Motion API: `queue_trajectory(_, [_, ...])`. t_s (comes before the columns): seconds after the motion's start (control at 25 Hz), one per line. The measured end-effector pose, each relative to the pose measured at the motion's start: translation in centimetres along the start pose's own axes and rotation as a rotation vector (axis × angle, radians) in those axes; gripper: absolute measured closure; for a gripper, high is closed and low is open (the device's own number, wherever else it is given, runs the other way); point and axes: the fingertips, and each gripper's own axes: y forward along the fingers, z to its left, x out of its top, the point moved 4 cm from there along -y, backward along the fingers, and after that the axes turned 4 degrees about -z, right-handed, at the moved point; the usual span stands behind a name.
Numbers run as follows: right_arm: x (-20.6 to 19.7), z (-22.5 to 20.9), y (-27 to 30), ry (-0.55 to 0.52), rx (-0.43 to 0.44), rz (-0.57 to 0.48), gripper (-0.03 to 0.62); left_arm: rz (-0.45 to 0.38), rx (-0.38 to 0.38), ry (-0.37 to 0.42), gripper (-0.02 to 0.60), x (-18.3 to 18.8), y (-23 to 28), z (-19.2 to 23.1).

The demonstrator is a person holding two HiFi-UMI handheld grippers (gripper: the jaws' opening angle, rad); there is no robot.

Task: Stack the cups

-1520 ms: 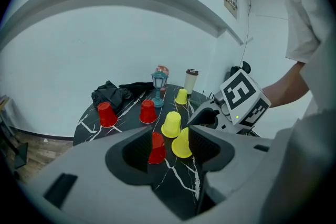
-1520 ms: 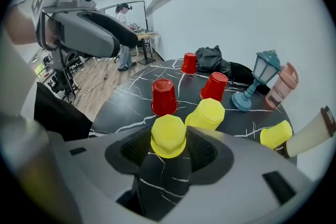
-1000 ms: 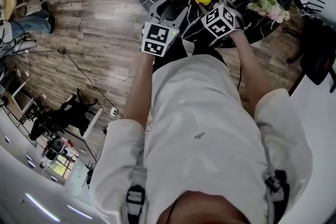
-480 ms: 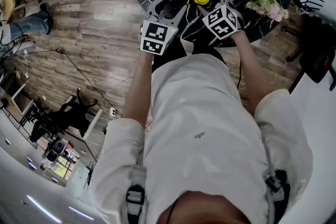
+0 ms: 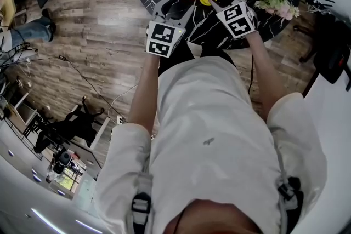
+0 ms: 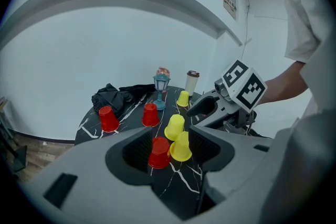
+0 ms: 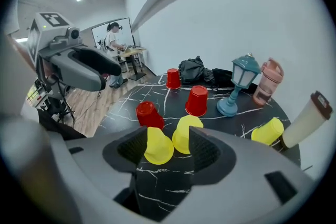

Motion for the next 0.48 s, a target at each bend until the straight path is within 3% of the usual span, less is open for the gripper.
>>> queue_trajectory(0.12, [0.1,-0.9,0.0,0.032,-0.023,-0.011,0.345,0.000,-0.008,0.004,0.368,0.1,0.1,0.0])
queue_trajectory(0.48, [0.2,-3.0,1.5,-0.008,-0.075,0.020,0.345,0.010,-0.025,0.005,0.368,-0.1,0.7,0.6])
